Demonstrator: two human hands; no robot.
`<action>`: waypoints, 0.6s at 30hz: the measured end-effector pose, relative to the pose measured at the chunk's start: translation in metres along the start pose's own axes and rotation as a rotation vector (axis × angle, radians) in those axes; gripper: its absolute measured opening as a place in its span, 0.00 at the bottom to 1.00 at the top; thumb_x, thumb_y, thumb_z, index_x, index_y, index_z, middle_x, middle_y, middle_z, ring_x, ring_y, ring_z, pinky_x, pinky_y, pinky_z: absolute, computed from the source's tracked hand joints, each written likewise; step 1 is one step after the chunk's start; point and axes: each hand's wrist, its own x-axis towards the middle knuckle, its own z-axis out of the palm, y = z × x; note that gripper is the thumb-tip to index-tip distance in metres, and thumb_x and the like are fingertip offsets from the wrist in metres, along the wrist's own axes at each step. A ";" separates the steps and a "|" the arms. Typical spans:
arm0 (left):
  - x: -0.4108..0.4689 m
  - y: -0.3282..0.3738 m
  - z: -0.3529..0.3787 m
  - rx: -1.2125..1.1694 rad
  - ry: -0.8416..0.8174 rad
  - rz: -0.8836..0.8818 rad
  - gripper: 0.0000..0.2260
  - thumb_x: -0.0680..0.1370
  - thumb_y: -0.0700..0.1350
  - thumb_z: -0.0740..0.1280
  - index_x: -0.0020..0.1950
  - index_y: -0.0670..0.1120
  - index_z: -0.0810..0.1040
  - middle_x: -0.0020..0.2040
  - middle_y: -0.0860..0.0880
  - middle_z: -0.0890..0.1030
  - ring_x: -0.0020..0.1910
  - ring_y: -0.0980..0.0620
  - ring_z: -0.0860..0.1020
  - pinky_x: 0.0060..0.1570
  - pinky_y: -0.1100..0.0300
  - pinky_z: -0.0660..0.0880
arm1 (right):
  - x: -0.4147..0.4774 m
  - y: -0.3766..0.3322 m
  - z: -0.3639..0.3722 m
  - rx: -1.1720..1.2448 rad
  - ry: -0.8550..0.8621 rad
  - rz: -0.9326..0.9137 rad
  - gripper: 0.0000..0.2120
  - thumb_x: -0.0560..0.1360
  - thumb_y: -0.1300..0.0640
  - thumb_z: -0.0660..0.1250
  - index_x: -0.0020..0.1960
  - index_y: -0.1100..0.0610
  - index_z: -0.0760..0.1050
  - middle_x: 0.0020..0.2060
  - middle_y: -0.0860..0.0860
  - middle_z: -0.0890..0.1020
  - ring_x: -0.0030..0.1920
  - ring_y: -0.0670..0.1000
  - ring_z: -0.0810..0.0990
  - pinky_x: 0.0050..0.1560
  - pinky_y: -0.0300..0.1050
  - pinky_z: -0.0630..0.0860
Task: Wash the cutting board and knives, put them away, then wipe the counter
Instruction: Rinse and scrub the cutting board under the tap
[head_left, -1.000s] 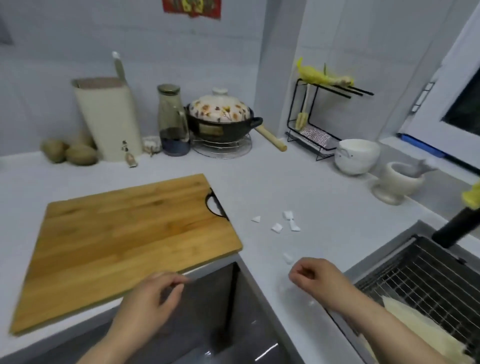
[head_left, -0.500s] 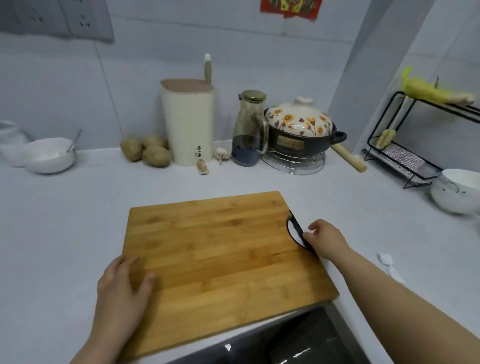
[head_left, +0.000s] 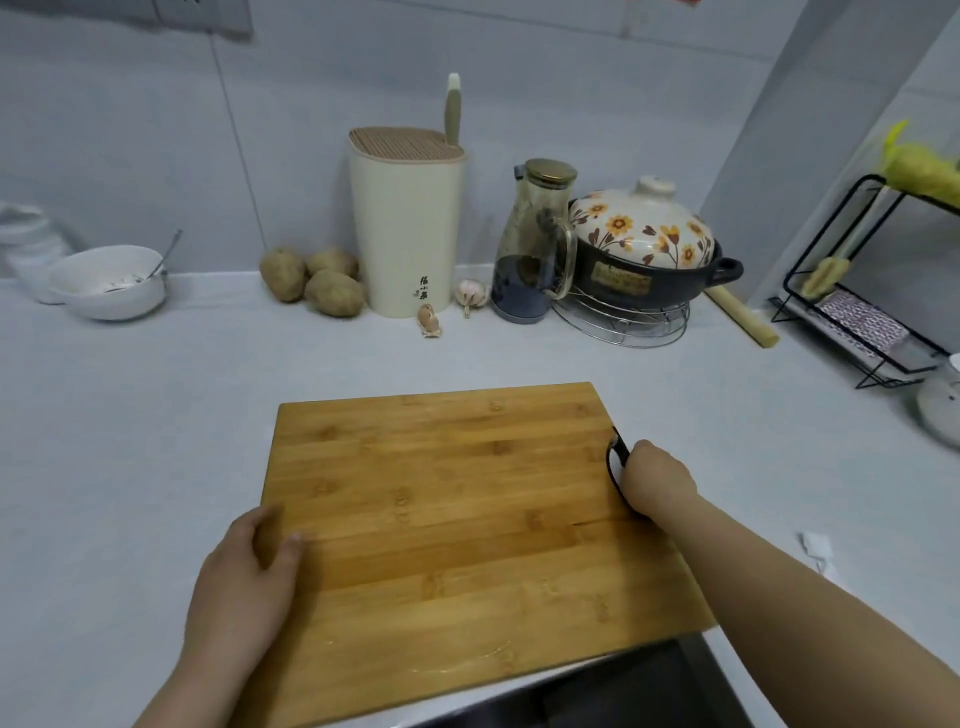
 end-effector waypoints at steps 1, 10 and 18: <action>0.000 0.000 0.000 0.036 -0.003 0.010 0.21 0.77 0.45 0.63 0.68 0.40 0.67 0.67 0.39 0.71 0.65 0.39 0.69 0.63 0.47 0.66 | 0.000 0.001 0.001 -0.008 0.015 -0.007 0.22 0.81 0.49 0.46 0.59 0.65 0.69 0.55 0.60 0.78 0.46 0.58 0.74 0.46 0.45 0.68; 0.002 0.005 0.000 0.120 -0.004 0.042 0.20 0.77 0.46 0.62 0.68 0.42 0.67 0.64 0.40 0.74 0.63 0.39 0.71 0.59 0.48 0.69 | -0.014 0.027 0.004 0.007 0.045 -0.053 0.18 0.81 0.50 0.49 0.46 0.62 0.68 0.32 0.52 0.71 0.41 0.54 0.71 0.43 0.42 0.67; -0.001 0.013 0.010 -0.031 -0.035 0.034 0.16 0.78 0.45 0.61 0.65 0.41 0.71 0.64 0.41 0.73 0.64 0.41 0.70 0.61 0.50 0.66 | -0.027 0.067 -0.025 0.615 -0.076 0.036 0.19 0.76 0.64 0.58 0.29 0.57 0.58 0.26 0.52 0.63 0.26 0.51 0.60 0.30 0.39 0.57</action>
